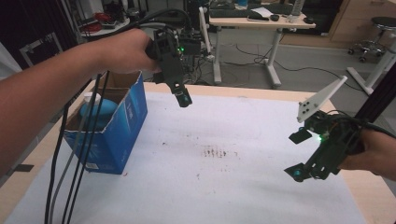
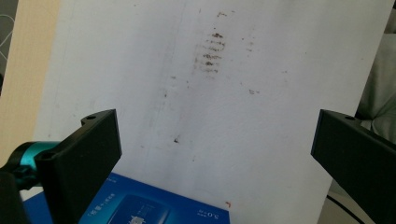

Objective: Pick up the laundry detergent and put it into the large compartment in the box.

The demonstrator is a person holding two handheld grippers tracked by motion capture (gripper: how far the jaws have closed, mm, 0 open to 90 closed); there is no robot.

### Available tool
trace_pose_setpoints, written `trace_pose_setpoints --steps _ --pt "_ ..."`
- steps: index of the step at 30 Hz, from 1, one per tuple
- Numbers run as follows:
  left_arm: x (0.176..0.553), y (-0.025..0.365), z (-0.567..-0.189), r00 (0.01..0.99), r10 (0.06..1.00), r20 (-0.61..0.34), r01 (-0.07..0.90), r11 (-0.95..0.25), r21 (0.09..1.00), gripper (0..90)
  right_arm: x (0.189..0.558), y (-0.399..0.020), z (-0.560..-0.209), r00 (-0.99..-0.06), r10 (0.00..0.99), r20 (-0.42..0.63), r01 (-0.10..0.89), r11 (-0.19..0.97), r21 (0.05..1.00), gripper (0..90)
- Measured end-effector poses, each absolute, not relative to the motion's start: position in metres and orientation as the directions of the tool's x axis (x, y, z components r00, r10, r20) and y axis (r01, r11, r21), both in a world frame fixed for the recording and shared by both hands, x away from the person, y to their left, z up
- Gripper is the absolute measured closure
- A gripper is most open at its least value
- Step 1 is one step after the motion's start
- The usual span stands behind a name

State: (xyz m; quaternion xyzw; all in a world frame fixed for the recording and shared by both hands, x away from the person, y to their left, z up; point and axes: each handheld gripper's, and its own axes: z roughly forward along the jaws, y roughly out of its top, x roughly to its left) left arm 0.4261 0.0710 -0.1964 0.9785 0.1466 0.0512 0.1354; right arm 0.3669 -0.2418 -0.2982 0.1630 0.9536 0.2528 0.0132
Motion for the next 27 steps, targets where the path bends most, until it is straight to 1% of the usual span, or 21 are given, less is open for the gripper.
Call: trace_pose_setpoints --steps 10,13,19,27 --pt "0.431 0.056 -0.215 0.962 0.269 0.039 0.251 -0.934 0.254 1.6 0.366 -0.240 -0.298 -0.947 0.317 0.056 0.303 0.820 0.485 1.1" --pt "0.431 0.051 -0.227 0.966 0.255 0.028 0.243 -0.944 0.222 1.6 0.366 -0.240 -0.298 -0.947 0.317 0.055 0.303 0.821 0.484 1.1" --pt "0.430 0.044 -0.244 0.971 0.239 0.001 0.233 -0.950 0.209 1.6 0.365 -0.239 -0.298 -0.946 0.318 0.058 0.305 0.822 0.481 1.1" --pt "0.429 0.039 -0.255 0.975 0.222 -0.020 0.222 -0.956 0.194 1.6 0.364 -0.237 -0.299 -0.947 0.315 0.059 0.304 0.826 0.475 1.1"
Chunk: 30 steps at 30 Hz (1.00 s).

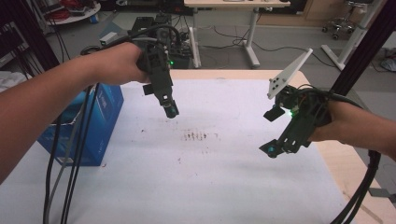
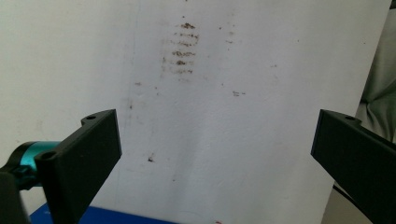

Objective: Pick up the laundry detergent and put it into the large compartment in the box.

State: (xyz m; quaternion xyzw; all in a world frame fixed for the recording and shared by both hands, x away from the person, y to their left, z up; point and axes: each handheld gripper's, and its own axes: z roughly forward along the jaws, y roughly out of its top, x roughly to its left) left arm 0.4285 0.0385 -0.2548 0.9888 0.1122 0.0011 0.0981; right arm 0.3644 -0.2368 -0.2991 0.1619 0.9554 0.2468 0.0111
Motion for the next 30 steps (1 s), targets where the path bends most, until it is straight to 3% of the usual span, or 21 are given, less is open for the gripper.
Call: trace_pose_setpoints --steps 30 --pt "0.430 0.045 -0.275 0.971 0.233 -0.059 0.240 -0.950 0.200 1.6 0.368 -0.230 -0.302 -0.950 0.306 0.064 0.300 0.834 0.463 1.1"
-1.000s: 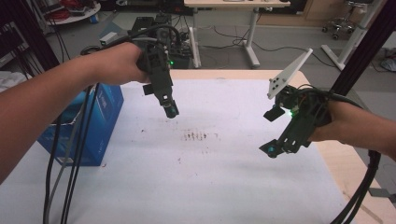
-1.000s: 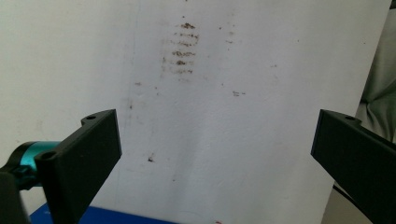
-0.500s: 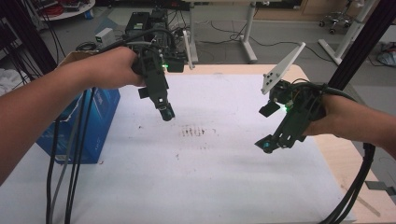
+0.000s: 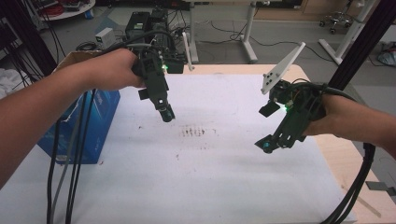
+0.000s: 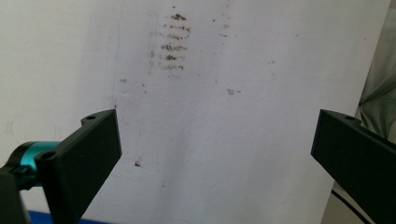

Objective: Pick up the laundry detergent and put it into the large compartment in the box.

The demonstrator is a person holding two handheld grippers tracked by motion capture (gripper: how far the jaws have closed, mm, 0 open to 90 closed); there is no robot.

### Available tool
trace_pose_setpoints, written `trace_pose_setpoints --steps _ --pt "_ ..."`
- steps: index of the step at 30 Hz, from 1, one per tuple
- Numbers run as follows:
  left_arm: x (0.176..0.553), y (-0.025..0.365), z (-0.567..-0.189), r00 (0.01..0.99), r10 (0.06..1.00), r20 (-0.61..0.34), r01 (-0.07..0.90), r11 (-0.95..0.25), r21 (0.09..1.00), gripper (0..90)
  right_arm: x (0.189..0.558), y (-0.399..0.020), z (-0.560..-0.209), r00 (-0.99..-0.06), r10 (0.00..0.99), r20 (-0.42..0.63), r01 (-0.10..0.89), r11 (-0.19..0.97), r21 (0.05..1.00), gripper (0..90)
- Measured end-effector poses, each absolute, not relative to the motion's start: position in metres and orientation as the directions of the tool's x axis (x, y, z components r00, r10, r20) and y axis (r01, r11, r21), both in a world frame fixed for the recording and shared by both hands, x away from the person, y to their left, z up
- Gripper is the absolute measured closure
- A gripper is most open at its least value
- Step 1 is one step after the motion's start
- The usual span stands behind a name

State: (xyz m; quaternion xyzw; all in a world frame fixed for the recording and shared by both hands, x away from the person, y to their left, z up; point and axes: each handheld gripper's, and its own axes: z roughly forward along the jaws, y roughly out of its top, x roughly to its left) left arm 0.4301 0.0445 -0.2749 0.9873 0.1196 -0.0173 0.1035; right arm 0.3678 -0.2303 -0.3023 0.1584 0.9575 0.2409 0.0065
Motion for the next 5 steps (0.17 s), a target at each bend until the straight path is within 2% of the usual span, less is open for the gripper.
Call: trace_pose_setpoints --steps 5 --pt "0.4308 0.0458 -0.2741 0.968 0.242 -0.060 0.250 -0.946 0.205 1.6 0.3676 -0.2311 -0.3020 -0.949 0.309 0.065 0.302 0.831 0.466 1.1"
